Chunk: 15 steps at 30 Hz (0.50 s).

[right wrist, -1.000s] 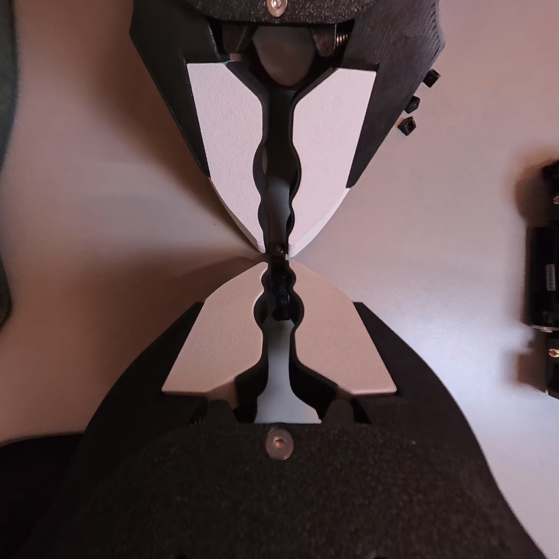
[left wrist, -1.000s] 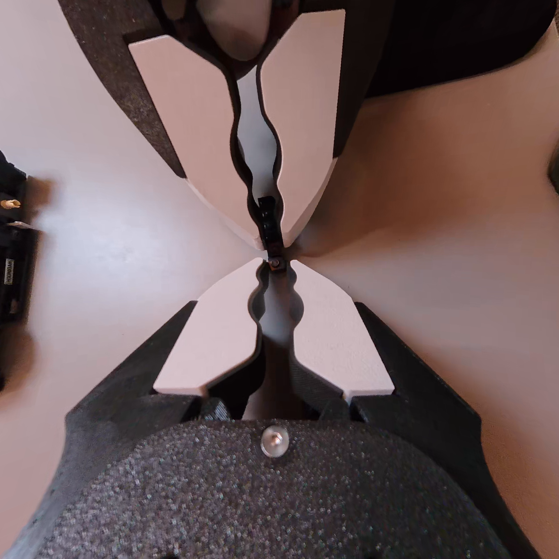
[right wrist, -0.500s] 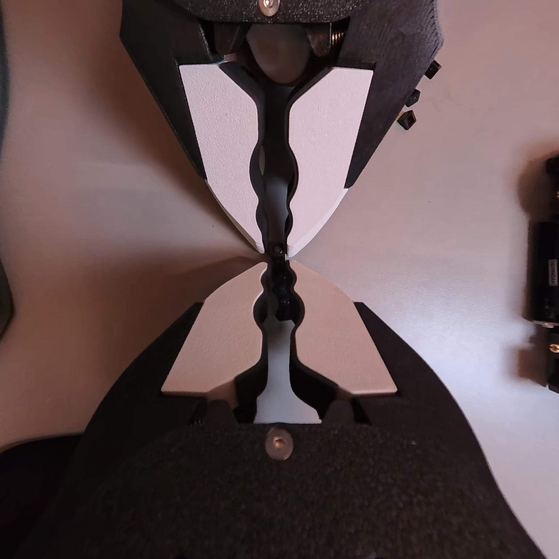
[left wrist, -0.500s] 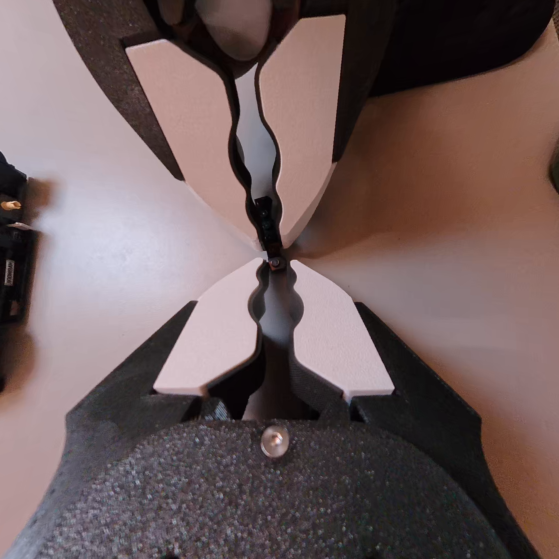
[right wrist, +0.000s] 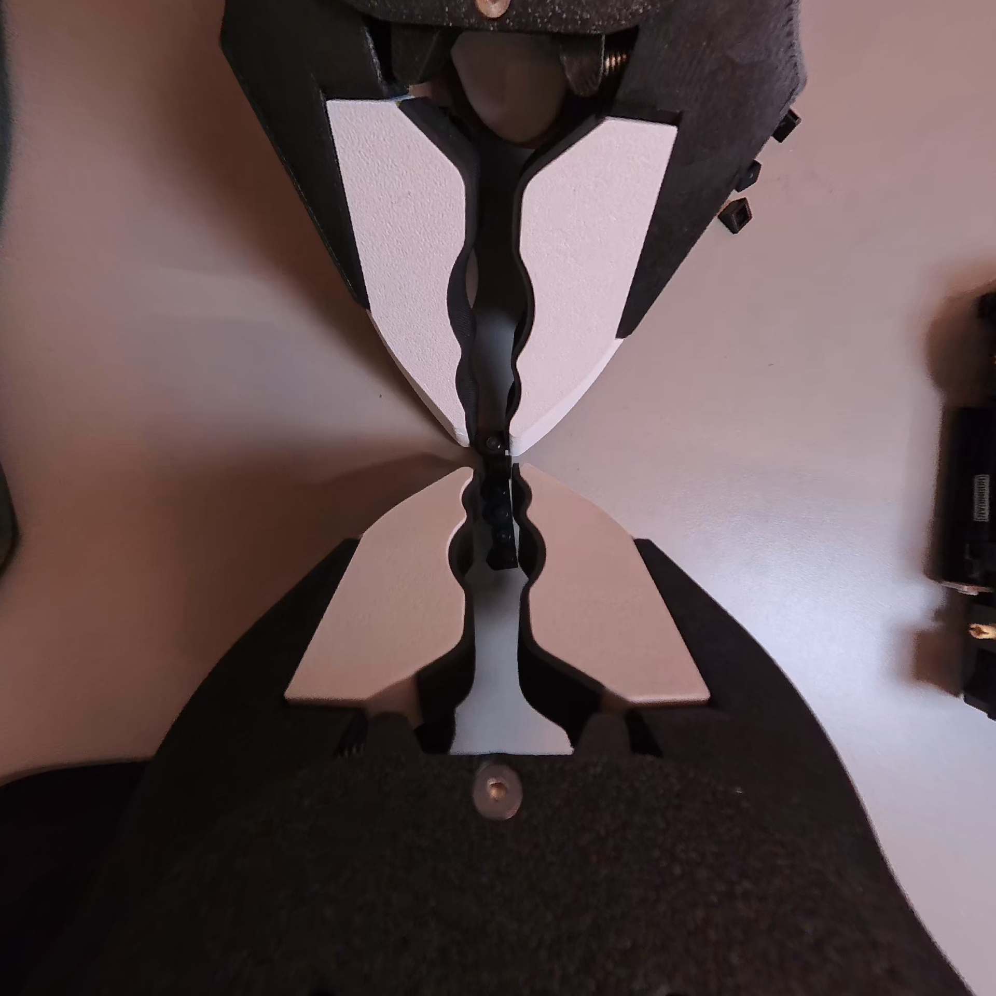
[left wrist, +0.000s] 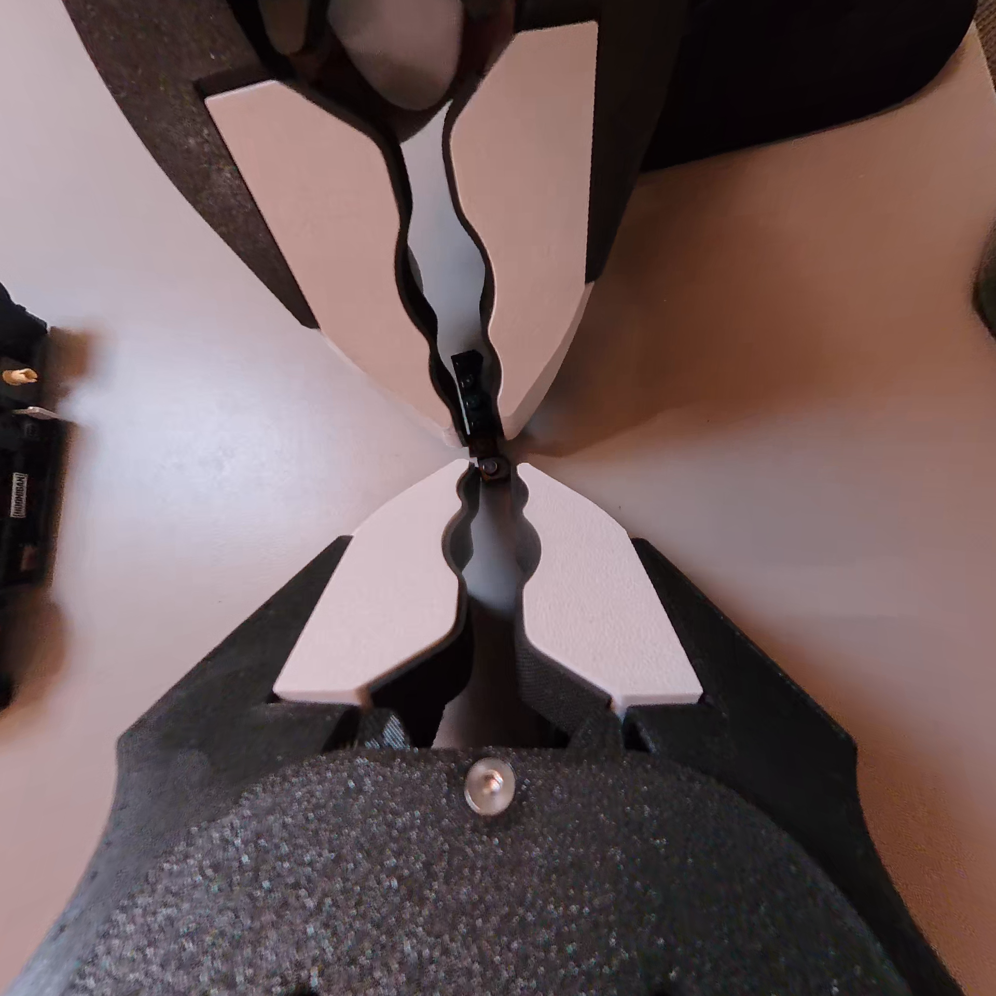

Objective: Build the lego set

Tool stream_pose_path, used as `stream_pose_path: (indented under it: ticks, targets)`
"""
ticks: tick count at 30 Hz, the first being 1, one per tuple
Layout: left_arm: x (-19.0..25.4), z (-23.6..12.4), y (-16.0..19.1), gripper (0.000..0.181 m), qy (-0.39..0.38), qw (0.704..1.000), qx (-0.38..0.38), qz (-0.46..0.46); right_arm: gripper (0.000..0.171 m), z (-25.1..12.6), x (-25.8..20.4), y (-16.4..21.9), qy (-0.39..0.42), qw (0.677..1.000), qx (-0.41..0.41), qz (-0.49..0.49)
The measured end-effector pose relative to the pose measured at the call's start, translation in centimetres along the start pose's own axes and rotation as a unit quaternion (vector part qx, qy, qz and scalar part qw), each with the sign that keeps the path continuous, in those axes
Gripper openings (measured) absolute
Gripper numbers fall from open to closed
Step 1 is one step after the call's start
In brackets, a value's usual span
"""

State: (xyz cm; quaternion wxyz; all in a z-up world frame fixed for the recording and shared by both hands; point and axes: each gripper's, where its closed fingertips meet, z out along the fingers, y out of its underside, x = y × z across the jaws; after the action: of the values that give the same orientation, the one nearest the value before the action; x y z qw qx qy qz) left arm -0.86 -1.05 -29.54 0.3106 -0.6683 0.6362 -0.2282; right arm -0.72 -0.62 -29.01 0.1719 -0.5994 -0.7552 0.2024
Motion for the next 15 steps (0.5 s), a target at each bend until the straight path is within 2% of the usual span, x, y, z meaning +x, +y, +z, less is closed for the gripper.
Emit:
stream_pose_path:
  ticks: [15]
  targets:
    - [0.00,0.01,0.01,0.011,0.001,1.000,0.002,0.003,0.011,0.06,-0.02,-0.04,0.003,1.000,0.006,-0.007]
